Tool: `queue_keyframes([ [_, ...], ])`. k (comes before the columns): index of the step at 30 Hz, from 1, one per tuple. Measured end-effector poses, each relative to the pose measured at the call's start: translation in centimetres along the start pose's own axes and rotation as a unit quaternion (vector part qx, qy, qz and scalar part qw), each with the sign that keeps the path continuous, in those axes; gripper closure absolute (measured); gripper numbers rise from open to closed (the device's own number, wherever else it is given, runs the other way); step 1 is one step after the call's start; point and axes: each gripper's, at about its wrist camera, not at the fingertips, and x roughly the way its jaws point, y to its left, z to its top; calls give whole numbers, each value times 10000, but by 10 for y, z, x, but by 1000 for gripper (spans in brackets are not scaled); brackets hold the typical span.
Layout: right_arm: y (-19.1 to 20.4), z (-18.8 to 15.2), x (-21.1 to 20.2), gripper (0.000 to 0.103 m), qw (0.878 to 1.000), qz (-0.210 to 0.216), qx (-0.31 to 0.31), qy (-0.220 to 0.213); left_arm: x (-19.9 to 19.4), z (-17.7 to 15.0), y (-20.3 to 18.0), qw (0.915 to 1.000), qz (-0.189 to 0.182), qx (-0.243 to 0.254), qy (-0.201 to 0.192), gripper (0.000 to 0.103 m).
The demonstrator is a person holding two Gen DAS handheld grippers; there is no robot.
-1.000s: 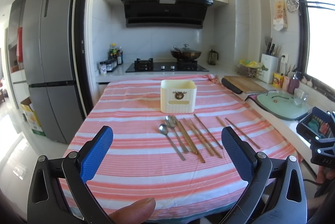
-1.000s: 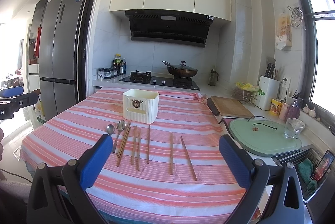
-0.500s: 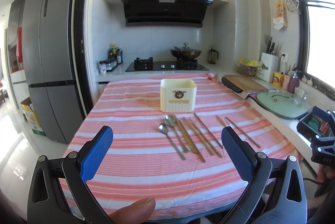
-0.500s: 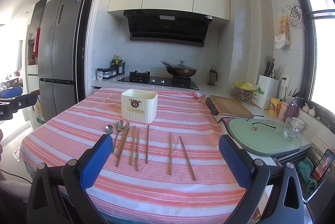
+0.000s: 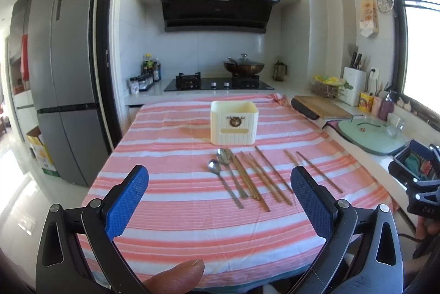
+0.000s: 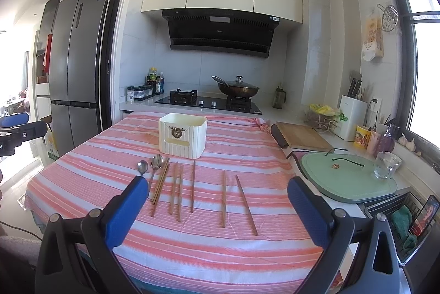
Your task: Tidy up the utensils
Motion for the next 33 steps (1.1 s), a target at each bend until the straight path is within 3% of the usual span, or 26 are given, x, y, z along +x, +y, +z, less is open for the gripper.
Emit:
queue_keyframes([
  [23,1,-3,8,0,10000,29,8,87,6,-2,-1,10000,-9,-3,75,0],
  [33,-5,-11,23,0,9997,18,74,242,37,-10,5,9981,-2,-149,593,0],
])
